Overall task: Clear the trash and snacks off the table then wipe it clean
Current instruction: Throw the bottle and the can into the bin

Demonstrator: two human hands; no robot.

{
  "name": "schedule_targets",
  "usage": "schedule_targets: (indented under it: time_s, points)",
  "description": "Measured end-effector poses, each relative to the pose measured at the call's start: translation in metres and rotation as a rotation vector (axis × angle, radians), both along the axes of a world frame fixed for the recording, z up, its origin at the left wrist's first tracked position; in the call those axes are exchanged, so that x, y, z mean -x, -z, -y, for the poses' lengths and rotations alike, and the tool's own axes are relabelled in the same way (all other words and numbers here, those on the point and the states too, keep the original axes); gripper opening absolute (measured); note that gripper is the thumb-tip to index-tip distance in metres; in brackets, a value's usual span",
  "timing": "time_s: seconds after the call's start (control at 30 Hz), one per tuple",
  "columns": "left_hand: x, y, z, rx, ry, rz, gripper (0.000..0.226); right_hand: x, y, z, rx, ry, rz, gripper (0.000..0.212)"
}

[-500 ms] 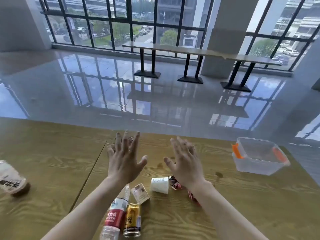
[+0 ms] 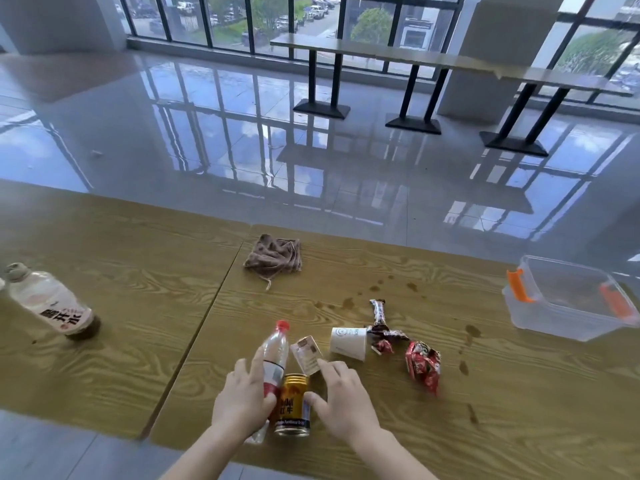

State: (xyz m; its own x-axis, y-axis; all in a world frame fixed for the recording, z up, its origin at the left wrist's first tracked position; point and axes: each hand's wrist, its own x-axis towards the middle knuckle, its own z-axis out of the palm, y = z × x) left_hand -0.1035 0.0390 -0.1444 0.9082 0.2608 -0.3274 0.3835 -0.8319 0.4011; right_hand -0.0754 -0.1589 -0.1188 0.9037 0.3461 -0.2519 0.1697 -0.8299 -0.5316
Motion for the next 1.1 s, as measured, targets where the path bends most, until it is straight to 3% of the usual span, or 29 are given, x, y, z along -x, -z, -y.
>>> schedule_targets:
  time_s: [0.23,0.53,0.73,1.1]
  points:
    - [0.010,0.014,-0.005,0.109,-0.018,0.006,0.092,0.011,0.019,-0.038,-0.019,0.121,-0.160,0.091]
    - [0.019,0.014,-0.010,0.217,-0.078,0.062,0.090,0.019,0.025,-0.053,-0.073,0.303,-0.287,0.091]
    - [0.028,-0.002,-0.007,0.219,-0.056,0.193,0.091,0.023,0.017,-0.031,-0.050,0.252,-0.157,0.084]
    - [0.014,-0.036,0.065,0.209,0.097,0.333,0.092,0.028,-0.011,0.049,-0.054,0.314,-0.021,0.092]
